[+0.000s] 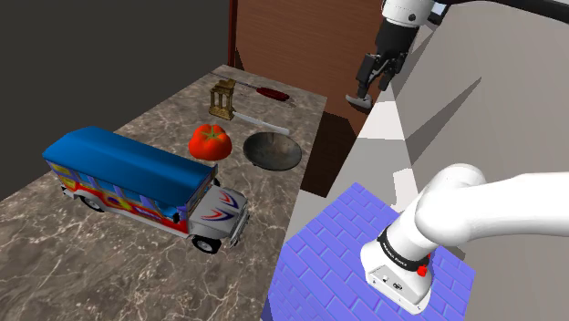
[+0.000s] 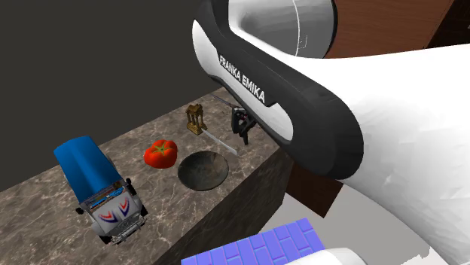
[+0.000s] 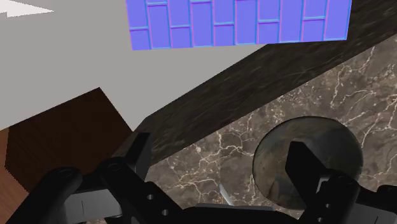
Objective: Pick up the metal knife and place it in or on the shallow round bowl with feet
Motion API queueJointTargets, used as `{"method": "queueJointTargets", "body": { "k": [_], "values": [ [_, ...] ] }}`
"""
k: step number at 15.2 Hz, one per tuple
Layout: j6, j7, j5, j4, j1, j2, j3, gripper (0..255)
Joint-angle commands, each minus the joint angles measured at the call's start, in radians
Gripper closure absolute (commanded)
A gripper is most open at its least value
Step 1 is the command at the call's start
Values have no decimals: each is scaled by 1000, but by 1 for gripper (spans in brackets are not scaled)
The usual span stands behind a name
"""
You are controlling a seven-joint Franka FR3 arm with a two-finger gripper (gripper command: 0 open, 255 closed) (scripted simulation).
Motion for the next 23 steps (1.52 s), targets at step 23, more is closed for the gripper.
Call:
{"method": "queueJointTargets", "body": {
  "k": [23],
  "values": [
    [522, -439, 57, 225, 116, 755, -117, 0]
  ]
}}
